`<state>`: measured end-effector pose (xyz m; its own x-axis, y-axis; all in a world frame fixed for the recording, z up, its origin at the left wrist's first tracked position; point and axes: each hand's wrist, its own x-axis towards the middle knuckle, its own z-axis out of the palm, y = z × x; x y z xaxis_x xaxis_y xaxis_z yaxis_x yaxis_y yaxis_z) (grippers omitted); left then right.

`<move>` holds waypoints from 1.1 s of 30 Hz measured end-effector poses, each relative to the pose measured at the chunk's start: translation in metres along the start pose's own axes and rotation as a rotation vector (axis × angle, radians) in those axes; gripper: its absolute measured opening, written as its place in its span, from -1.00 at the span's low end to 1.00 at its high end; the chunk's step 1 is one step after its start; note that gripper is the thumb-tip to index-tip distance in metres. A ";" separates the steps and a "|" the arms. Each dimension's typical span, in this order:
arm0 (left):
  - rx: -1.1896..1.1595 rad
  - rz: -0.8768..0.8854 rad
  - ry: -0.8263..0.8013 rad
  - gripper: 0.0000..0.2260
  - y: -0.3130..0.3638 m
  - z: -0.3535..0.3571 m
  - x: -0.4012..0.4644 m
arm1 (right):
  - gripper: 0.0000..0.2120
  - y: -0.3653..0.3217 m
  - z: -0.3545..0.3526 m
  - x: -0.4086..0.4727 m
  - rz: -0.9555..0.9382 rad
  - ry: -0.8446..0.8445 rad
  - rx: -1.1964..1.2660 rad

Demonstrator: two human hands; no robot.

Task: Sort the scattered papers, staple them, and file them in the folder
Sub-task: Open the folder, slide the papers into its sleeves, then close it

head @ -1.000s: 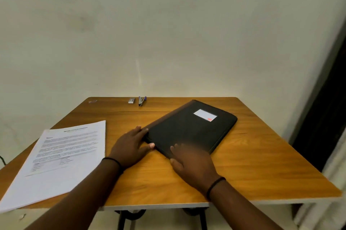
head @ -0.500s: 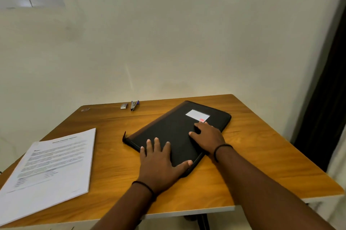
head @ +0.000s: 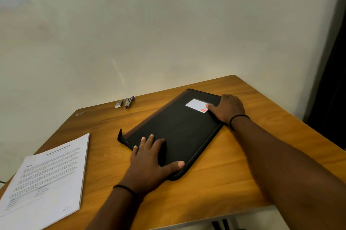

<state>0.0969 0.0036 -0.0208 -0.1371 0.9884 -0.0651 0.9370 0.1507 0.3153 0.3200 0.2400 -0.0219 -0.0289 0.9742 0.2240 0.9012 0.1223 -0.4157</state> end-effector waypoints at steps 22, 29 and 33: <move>0.263 0.275 -0.048 0.00 0.029 0.004 -0.001 | -0.69 0.040 -0.029 -0.063 -0.038 0.057 0.083; 0.303 0.311 0.031 -0.16 0.025 0.009 -0.002 | -0.76 0.039 -0.019 -0.025 -0.183 0.056 -0.047; 0.307 0.311 0.029 -0.17 0.028 0.009 -0.003 | -0.82 0.042 -0.017 -0.016 -0.223 0.102 -0.018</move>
<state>0.1261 0.0047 -0.0209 0.1619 0.9867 0.0168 0.9866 -0.1622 0.0197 0.3653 0.2261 -0.0280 -0.1848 0.8993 0.3964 0.8850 0.3276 -0.3308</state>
